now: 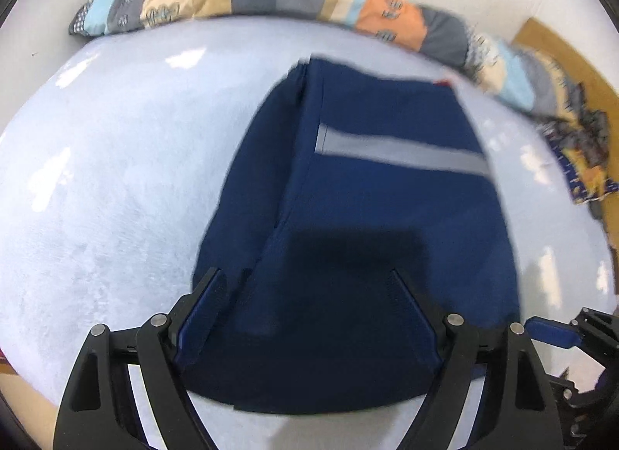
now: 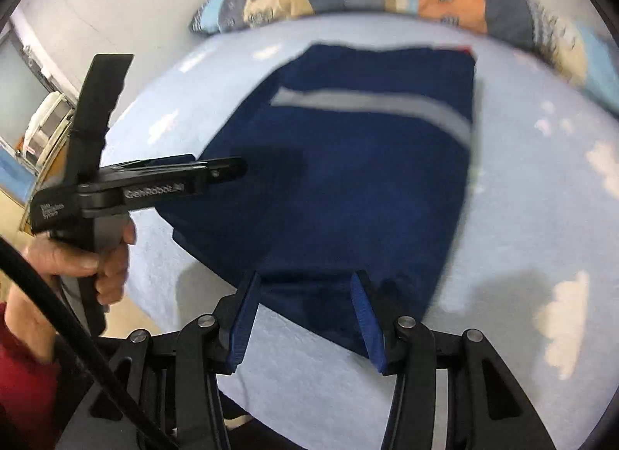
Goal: Fold large clothes
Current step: 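Release and smooth the folded jacket with the right gripper while the left gripper presses it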
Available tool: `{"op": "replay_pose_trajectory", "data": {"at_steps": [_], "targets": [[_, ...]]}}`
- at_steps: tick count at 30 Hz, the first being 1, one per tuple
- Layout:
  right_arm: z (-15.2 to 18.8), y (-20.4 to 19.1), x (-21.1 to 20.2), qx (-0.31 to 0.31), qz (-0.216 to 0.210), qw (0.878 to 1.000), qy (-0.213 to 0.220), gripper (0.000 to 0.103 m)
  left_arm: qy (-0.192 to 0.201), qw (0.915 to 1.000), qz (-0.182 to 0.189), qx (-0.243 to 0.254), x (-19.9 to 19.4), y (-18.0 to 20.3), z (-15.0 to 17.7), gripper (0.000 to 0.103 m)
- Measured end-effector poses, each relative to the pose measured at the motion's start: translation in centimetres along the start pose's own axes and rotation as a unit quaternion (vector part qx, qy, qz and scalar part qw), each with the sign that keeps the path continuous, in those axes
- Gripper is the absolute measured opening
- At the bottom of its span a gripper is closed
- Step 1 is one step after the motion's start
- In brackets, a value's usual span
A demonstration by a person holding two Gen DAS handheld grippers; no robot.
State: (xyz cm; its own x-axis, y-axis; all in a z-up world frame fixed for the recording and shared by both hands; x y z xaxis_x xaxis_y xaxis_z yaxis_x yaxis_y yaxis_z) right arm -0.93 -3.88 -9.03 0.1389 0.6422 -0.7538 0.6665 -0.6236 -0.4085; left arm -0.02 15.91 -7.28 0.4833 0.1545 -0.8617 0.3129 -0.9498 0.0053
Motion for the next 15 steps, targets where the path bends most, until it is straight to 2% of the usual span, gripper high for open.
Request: {"op": "replay_pose_trajectory", "data": {"at_steps": [2,4,6,8,11,13,15], "targets": [[0.8,0.5,0.1,0.014,-0.016,1.000,-0.005,0.052,0.009,1.0000,-0.003,-0.002,-0.7,-0.9,0.1,0.084],[1.8,1.5,2.1,0.049,-0.032,0.998,-0.032,0.054,0.003,0.9998,-0.011,-0.017,-0.5,-2.2,0.3,0.084],[2.6,2.4,3.8,0.073,-0.051,0.995,-0.051,0.054,-0.029,0.9987,-0.020,-0.037,1.0,-3.4,0.7,0.084],[3.5,3.6,5.5,0.123,-0.077,0.985,-0.092,0.054,-0.057,0.9973,-0.022,-0.040,2.6,-3.8,1.0,0.084],[3.0,3.7,3.4,0.122,-0.094,0.986,-0.063,0.054,-0.054,0.9964,-0.029,-0.058,3.3,-5.7,0.9,0.084],[2.2,4.0,1.0,0.119,-0.118,0.985,-0.034,0.058,-0.044,0.9949,-0.007,-0.091,2.8,-7.1,0.6,0.084],[2.2,5.1,-0.5,0.139,-0.141,0.980,-0.017,0.058,-0.038,0.9883,0.031,-0.145,2.6,-9.2,0.3,0.084]]}}
Point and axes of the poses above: each gripper's, at about its wrist camera, not at the fingertips, and x roughly the way its jaws point, y to its right, z to its underside, the point moved 1 cm from there along x, roughly the way its jaws point, and after that the axes turned 10 degrees about -z, right-handed, at the moved point
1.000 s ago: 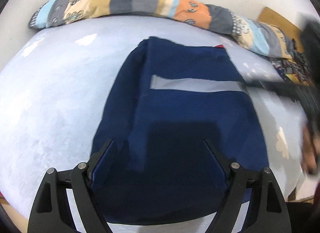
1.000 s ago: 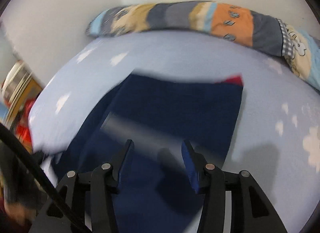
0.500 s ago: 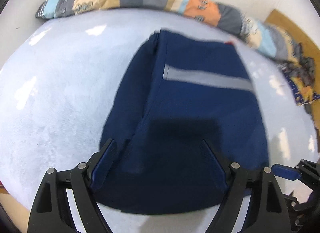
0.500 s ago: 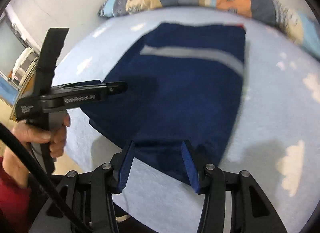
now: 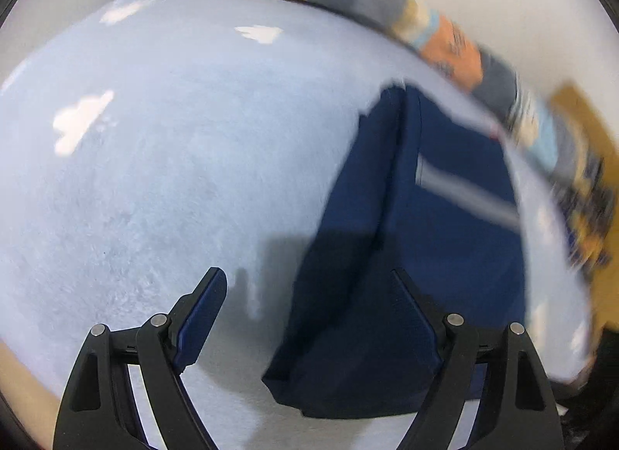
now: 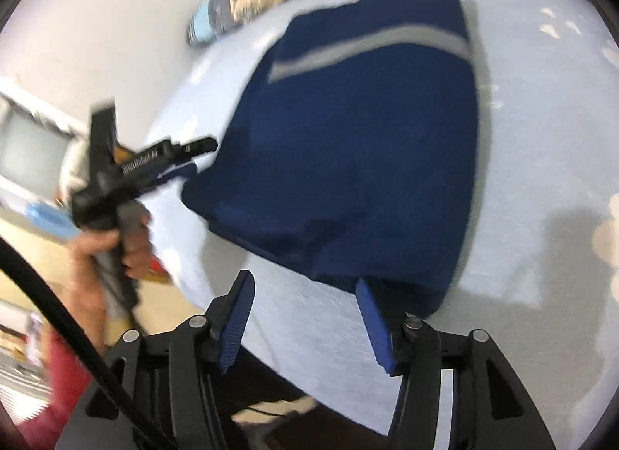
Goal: Fold large clothes
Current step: 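Release and smooth the folded jacket with the right gripper while the left gripper presses it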
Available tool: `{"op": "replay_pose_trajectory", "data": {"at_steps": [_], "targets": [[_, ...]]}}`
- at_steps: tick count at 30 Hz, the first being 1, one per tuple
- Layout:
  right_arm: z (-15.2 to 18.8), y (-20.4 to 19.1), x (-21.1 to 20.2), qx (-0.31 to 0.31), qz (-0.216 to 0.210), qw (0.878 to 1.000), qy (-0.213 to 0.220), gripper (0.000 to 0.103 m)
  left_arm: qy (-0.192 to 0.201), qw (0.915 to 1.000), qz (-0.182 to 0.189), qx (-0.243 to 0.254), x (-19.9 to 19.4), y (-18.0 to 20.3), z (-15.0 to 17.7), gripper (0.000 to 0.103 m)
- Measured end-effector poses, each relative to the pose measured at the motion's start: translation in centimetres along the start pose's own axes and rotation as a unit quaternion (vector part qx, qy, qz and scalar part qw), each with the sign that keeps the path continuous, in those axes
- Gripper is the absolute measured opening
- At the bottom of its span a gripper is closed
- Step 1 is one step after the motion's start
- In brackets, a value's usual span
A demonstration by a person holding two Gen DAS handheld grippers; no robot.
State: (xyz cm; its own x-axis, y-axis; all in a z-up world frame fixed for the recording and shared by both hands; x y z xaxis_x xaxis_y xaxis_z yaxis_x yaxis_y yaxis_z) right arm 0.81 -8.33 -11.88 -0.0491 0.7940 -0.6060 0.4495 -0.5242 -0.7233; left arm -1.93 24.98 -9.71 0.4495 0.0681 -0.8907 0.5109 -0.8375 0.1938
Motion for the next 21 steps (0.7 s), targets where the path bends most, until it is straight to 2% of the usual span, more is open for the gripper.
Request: {"op": "replay_pose_trajectory", "data": {"at_steps": [1,3,7,11,15,17,21], "targets": [[-0.1,0.9,-0.8,0.015,-0.014,1.000,0.009,0.058,-0.003,0.9998,0.012,-0.016,0.1,-0.5,-0.3,0.084],[-0.3,2.4,-2.1,0.033,-0.014,0.999,0.025,0.060,-0.011,0.9977,0.040,-0.055,0.6,-1.8,-0.6,0.084],[-0.3,4.0,-4.7,0.062,-0.025,0.996,0.056,0.061,-0.019,0.9961,0.050,-0.069,1.3,-2.1,-0.9,0.084],[-0.1,2.8,-6.0,0.036,0.030,0.996,0.079,0.068,-0.028,0.9982,0.028,-0.044,2.4,-0.8,-0.5,0.084],[-0.2,3.3,-5.1,0.058,0.017,0.996,0.071,0.069,-0.044,0.9985,0.028,-0.013,4.1,1.1,0.1,0.084],[-0.2,3.4,-5.2,0.065,0.003,0.996,0.068,0.069,-0.036,0.9987,0.029,0.023,4.3,2.6,0.6,0.084],[-0.3,3.0,-5.2,0.057,0.019,0.995,0.074,0.071,-0.028,0.9942,0.010,0.104,4.9,5.9,2.3,0.084]]}}
Point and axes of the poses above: each gripper's, at about its wrist camera, not at the fingertips, and x roughly the way its jaws point, y to its right, z to its underside, the point moved 1 cm from there along x, roughly the way its jaws point, and after that the axes turned 10 degrees about -z, right-handed, at the moved point
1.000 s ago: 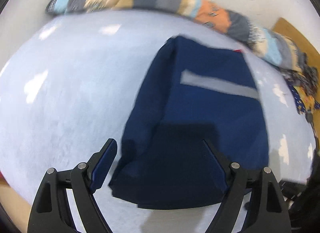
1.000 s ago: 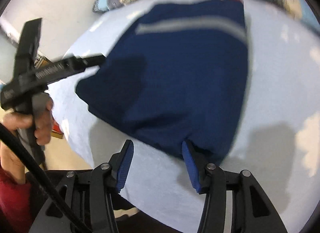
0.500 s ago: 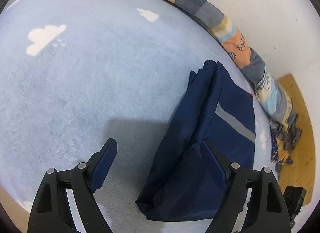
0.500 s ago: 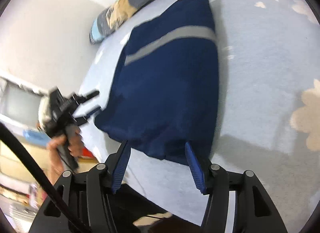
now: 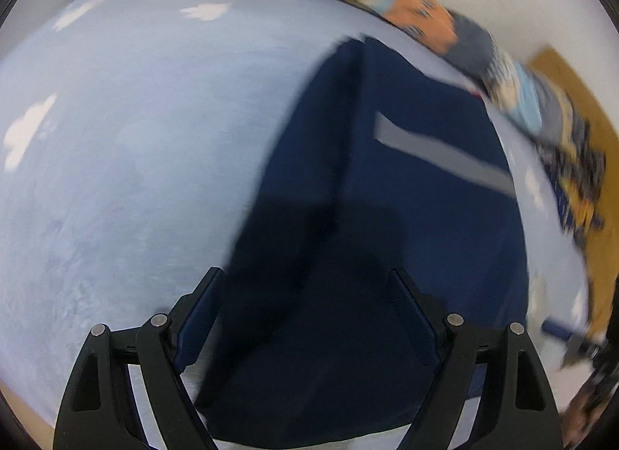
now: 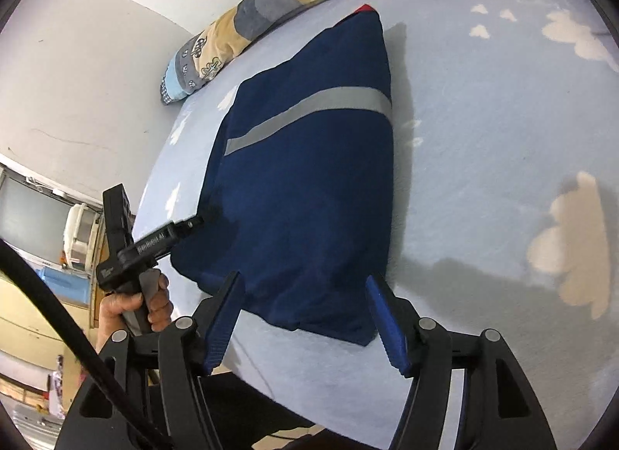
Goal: Fold large clothes
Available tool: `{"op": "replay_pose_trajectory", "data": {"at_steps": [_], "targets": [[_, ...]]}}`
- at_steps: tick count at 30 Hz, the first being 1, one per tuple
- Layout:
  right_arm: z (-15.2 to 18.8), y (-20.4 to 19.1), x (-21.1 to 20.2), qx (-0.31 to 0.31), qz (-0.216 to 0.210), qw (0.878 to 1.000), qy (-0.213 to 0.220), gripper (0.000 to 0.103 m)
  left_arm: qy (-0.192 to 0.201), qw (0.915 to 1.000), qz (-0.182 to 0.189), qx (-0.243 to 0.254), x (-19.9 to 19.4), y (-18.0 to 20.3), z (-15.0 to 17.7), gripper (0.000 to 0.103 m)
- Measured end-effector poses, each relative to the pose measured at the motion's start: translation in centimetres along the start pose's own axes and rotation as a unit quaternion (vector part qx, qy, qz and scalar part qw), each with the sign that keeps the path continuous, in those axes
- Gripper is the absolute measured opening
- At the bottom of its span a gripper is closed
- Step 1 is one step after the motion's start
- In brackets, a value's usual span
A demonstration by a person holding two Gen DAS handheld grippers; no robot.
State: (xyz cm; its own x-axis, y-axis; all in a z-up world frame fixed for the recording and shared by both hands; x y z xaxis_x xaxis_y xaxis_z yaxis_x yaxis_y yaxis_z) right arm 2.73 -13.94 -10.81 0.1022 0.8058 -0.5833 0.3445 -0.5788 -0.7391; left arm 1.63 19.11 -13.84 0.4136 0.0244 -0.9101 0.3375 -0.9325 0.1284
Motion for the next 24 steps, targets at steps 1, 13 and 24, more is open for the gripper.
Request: {"op": "replay_pose_trajectory", "data": {"at_steps": [1,13,24], "targets": [[0.0,0.2,0.0,0.004,0.001,1.000,0.000,0.071,-0.004,0.9997,-0.006,0.024,0.4,0.9,0.4,0.084],[-0.5,2.1,0.7,0.035,-0.007,0.999,0.002,0.074,0.005,0.9997,0.014,-0.022,0.2,-1.8,-0.1,0.077],[-1.2,5.0,3.7,0.079,-0.024,0.997,-0.012,0.074,-0.049,0.9905,0.118,-0.050,2.9,-2.3,0.4,0.082]]}}
Point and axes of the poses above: each gripper's, at about its wrist camera, not at the fingertips, and x roughly the way its jaws point, y to its right, z to its underside, the point moved 1 cm from there along x, roughly the way its jaws point, and after that the axes turned 10 degrees about -z, right-handed, at the moved point
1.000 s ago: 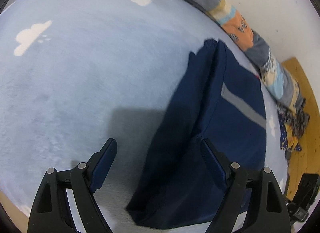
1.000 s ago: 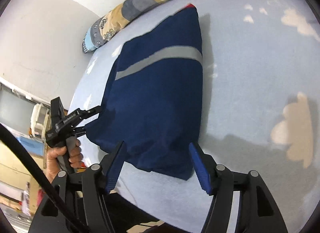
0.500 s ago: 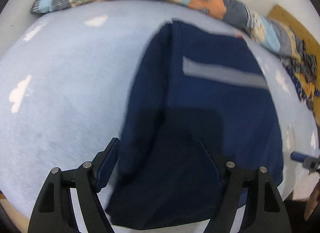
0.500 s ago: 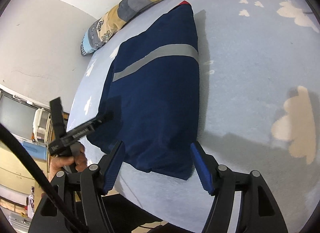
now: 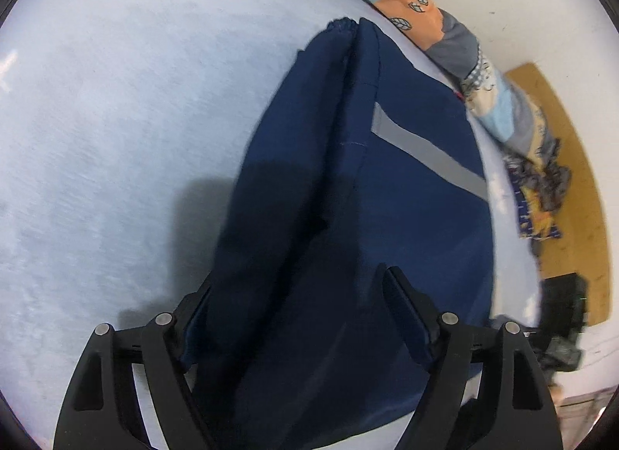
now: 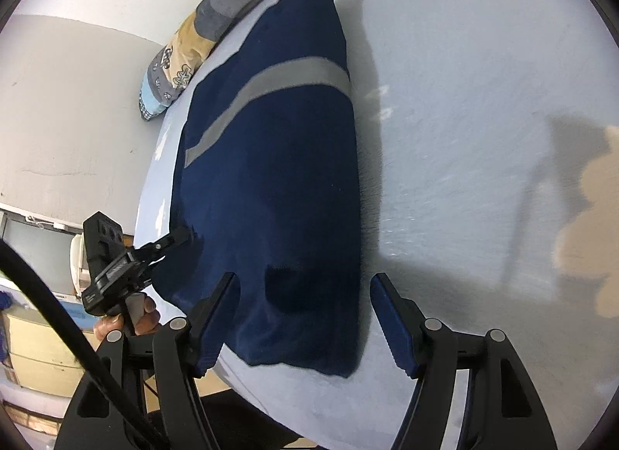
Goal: Fold large clothes
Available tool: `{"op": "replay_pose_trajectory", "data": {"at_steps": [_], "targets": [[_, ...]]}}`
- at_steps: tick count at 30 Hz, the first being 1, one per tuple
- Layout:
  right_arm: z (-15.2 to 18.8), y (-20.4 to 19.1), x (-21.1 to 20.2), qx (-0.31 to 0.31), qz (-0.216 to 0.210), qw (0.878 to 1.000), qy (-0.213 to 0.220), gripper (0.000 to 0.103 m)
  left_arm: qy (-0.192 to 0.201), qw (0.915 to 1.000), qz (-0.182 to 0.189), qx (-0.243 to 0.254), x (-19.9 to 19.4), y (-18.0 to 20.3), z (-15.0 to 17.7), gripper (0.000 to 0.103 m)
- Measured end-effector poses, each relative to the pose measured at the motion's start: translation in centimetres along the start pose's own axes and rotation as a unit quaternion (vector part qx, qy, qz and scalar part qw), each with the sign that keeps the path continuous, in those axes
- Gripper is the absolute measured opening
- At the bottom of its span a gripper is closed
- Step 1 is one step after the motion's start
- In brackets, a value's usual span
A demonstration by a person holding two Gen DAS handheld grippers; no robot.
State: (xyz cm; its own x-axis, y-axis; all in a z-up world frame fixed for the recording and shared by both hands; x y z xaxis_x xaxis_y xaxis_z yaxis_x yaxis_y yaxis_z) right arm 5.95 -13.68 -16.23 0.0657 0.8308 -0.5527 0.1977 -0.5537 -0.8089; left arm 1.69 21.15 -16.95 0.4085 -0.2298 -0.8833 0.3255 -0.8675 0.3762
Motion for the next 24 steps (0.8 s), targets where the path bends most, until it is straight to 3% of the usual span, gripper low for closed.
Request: {"op": "replay_pose_trajectory", "data": {"at_steps": [5,10,18,22,23,24], "targets": [[-0.7,0.2,1.8,-0.001,-0.005,1.000,-0.008,0.075,-0.002,0.9999,0.009,-0.009,0.8,0.4,-0.2,0.085],[-1.5,0.1,2.6,0.000,-0.022,1.000,-0.005,0.087,-0.006,0.9996,0.020,-0.020,1.8,0.7,-0.9,0.086],[-4.7,0.6,3.7,0.000,-0.060,0.998,0.009,0.088,-0.003,0.9953,0.068,-0.068,3.2,1.1,-3.1,0.089],[-6.4,0.1,4.8,-0.033,-0.063,0.997,0.003,0.087,0.011,0.9971,0.046,-0.059,3.8,2.4,-3.2,0.089],[-6.7,-0.3,5.1,-0.046,-0.057,0.997,-0.002,0.086,0.019,0.9981,0.033,-0.049,3.8,3.0,-3.1,0.086],[-6.7,-0.8,5.3,-0.060,-0.042,0.997,-0.005,0.082,0.025,0.9989,0.018,-0.037,3.6,3.6,-3.0,0.074]]}}
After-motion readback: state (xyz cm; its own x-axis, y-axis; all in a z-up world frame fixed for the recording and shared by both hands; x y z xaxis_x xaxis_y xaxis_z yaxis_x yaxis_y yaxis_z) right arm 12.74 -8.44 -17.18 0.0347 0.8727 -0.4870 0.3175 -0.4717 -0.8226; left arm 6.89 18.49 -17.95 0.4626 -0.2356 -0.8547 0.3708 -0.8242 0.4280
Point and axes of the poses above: each gripper's, at about its wrist camera, not at the fingertips, and x roughly the way its jaws point, y to its right, z to its underside, the point moved 1 cm from there along x, roughly the way its jaws point, and after that the axes turned 10 degrees about -z, right-handed, at the moved point
